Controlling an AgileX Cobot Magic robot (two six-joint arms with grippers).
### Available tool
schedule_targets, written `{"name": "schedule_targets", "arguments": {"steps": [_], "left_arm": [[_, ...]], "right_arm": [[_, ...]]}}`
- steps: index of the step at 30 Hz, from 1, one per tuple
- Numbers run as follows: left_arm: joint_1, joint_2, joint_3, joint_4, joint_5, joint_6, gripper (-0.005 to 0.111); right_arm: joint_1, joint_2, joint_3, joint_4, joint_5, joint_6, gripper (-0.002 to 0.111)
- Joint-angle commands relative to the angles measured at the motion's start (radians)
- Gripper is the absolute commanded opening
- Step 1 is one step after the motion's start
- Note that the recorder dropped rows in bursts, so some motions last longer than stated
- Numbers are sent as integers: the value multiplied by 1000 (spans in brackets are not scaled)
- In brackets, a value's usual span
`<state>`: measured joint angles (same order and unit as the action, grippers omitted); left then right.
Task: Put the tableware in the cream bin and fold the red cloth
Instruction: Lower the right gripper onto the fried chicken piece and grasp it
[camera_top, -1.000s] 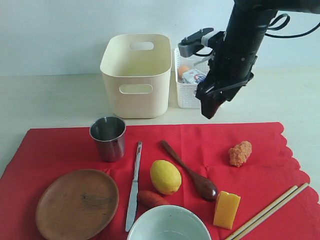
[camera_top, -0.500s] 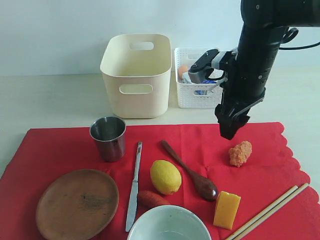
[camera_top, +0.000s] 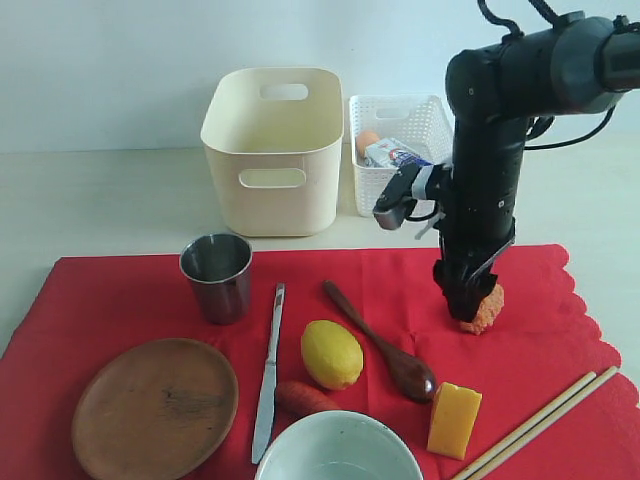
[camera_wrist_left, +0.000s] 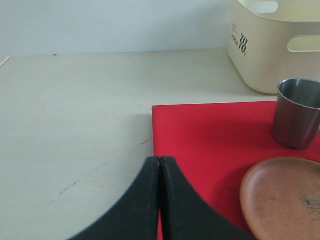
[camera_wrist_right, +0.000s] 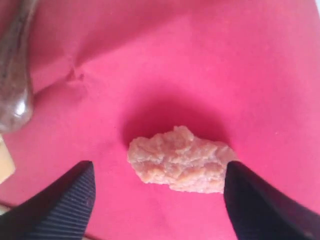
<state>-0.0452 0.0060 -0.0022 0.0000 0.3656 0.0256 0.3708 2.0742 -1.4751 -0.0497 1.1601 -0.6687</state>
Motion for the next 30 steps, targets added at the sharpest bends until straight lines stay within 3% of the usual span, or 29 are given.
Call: {"name": "schedule_targets", "arguments": {"steps": [1,6,9,15,30], "left_arm": [[0,-6,2,-10,-8,0,0],[0,-6,2,-10,-8,0,0],[0,-6,2,-10,-8,0,0],[0,-6,2,-10,-8,0,0],[0,-6,2,-10,-8,0,0]], "right_arm": [[2,7,4,1,-27,-218,67],[2,7,4,0,-56,-371,55],[2,7,4,0,-15,-437,54],[2,7,4,-42,48,-444,54],[2,56,4,-124,8,-407,52]]}}
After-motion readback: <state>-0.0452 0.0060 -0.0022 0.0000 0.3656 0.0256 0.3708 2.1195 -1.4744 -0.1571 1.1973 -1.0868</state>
